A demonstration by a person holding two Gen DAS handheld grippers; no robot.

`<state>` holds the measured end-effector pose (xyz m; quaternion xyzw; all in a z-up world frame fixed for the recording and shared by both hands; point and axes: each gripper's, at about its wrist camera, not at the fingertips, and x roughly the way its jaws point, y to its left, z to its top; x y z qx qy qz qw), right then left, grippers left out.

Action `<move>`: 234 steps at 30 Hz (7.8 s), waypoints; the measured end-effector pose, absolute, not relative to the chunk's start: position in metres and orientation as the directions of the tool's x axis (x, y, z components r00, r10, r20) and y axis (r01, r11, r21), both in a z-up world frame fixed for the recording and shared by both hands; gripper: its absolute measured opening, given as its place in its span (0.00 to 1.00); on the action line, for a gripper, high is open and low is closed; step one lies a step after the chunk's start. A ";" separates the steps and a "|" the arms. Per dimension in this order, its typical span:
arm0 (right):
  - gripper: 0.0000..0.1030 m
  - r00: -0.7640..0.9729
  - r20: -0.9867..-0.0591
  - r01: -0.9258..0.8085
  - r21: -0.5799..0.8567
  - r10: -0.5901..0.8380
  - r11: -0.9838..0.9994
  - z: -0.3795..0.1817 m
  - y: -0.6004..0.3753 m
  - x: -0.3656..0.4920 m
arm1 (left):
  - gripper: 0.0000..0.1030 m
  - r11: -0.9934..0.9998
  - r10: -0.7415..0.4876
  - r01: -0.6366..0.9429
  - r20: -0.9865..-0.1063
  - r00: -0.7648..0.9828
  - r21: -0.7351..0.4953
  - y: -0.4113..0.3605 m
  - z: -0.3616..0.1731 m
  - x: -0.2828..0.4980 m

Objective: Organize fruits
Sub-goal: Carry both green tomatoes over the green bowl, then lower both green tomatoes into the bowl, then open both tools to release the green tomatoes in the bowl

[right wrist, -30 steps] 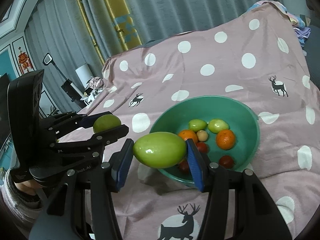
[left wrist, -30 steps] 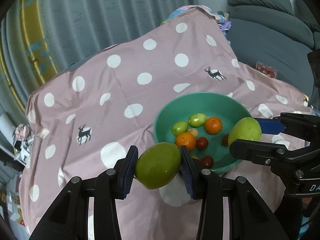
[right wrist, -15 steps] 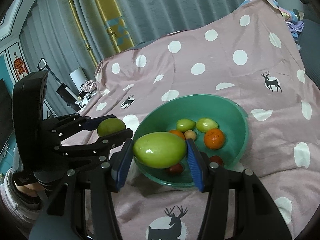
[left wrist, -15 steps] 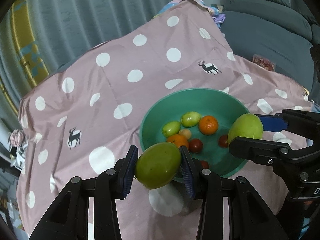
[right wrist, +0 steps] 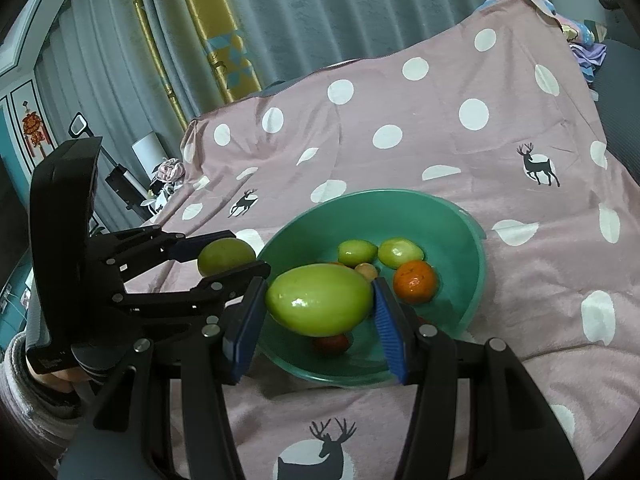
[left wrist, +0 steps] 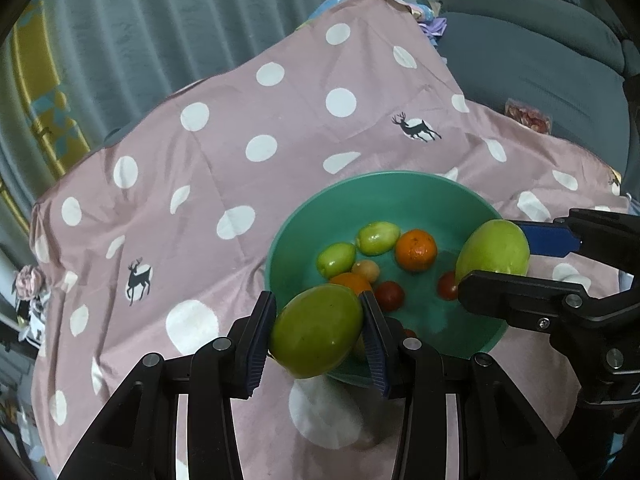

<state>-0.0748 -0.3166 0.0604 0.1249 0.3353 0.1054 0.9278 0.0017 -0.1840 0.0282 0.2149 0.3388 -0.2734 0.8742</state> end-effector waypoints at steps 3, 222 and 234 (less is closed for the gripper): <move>0.52 0.751 -0.598 -0.110 0.303 0.279 0.947 0.058 -0.318 -0.072 | 0.41 0.756 -0.329 0.626 -0.715 0.617 0.192 -0.187 0.025 0.004; 0.65 0.701 -0.692 -0.104 0.138 0.171 0.985 0.047 -0.319 -0.051 | 0.74 0.636 -0.144 0.644 -0.755 0.639 0.424 -0.228 -0.007 0.022; 1.00 0.732 -0.678 -0.023 0.061 0.058 0.998 0.072 -0.328 -0.074 | 0.91 0.750 -0.165 0.577 -0.754 0.636 0.323 -0.209 0.018 0.016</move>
